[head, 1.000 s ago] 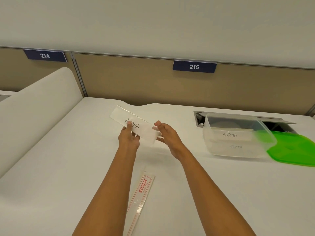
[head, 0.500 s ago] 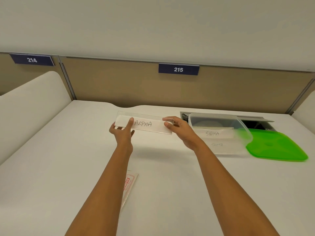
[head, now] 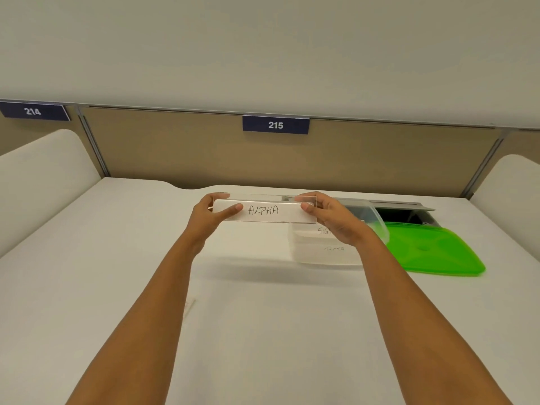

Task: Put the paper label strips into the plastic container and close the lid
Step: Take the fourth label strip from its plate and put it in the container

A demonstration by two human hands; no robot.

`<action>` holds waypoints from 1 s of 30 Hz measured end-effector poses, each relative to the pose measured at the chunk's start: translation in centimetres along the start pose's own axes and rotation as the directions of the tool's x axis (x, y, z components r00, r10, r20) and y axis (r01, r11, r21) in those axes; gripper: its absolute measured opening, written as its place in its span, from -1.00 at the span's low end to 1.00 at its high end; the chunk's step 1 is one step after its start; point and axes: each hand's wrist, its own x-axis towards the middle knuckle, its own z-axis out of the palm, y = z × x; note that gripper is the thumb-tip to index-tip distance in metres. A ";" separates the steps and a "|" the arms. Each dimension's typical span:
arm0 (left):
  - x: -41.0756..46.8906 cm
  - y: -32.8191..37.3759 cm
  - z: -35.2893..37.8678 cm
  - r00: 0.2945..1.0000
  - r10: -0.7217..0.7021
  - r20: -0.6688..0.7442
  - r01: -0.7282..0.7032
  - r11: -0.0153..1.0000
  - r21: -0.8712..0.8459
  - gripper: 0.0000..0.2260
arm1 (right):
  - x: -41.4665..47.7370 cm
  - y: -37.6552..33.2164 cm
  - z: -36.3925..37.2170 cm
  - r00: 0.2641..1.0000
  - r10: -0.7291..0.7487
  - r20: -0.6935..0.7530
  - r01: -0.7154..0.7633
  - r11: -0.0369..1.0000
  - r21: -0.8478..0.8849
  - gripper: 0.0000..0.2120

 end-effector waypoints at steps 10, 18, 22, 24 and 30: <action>-1.3 2.2 7.4 0.989 0.108 -0.098 -0.087 0.977 0.196 -0.60 | -2.0 -0.3 -7.8 1.000 0.008 -0.007 -0.010 0.955 -0.298 -0.71; 0.1 3.3 13.8 0.981 0.193 0.004 -0.176 0.888 0.425 -0.59 | -1.7 0.2 -12.9 0.996 0.031 -0.087 -0.077 0.794 -0.603 -0.67; 1.1 3.1 16.1 0.987 0.142 0.074 -0.158 0.790 0.593 -0.55 | -1.2 1.3 -14.2 0.995 0.036 -0.090 -0.090 0.704 -0.705 -0.64; 1.5 2.8 16.9 0.987 0.106 0.119 -0.158 0.734 0.661 -0.57 | -0.9 2.0 -14.5 0.995 0.060 -0.083 -0.102 0.667 -0.738 -0.65; 2.5 1.6 18.6 0.975 -0.017 0.221 -0.172 0.568 0.805 -0.54 | 0.1 3.5 -14.4 0.992 0.124 -0.032 -0.092 0.518 -0.850 -0.66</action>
